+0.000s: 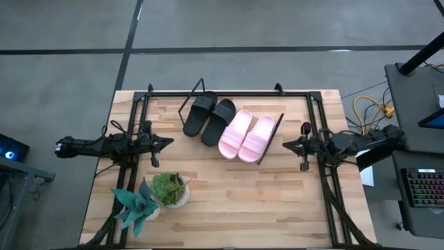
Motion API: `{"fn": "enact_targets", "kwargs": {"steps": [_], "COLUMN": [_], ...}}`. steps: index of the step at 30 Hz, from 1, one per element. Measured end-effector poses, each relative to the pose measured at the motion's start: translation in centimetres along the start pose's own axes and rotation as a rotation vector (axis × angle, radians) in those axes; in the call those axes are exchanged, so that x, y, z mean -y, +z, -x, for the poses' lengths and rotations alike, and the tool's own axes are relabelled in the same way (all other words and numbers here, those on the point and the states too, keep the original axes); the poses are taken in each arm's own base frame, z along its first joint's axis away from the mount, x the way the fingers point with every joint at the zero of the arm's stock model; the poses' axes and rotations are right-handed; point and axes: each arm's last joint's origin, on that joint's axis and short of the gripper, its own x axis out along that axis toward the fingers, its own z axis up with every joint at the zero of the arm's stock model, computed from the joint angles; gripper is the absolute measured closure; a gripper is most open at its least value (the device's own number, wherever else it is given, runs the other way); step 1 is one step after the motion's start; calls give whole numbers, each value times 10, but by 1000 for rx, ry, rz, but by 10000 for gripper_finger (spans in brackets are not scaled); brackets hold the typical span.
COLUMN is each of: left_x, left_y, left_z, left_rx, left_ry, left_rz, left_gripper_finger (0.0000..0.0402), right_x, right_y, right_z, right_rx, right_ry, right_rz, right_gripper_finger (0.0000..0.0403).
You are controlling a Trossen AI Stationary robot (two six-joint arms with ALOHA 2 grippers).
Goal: Pick and place slides into the shelf
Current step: Return to Home Position
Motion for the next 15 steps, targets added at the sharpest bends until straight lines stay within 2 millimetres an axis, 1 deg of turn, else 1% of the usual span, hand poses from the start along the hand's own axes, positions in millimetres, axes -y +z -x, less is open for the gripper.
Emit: {"fn": "enact_targets", "kwargs": {"steps": [4,6,8,11,15], "left_x": [0,1,2,2,3], "left_y": [1,1,1,1,0], "left_z": [0,0,0,0,0], "left_rx": [3,6,7,6,10], "left_ry": [-16,-49,-74,-84,-114], "left_rz": [4,21,27,26,20], "left_gripper_finger": [401,401,401,401,401], "right_x": [4,4,3,6,14], "right_y": [-1,-6,-13,-26,-28], "right_z": [6,6,4,-1,-5], "right_rx": [59,80,105,129,119], "right_ry": [-24,16,73,34,25], "right_rz": [45,38,37,36,29], "right_gripper_finger": [395,395,395,395,395]}}
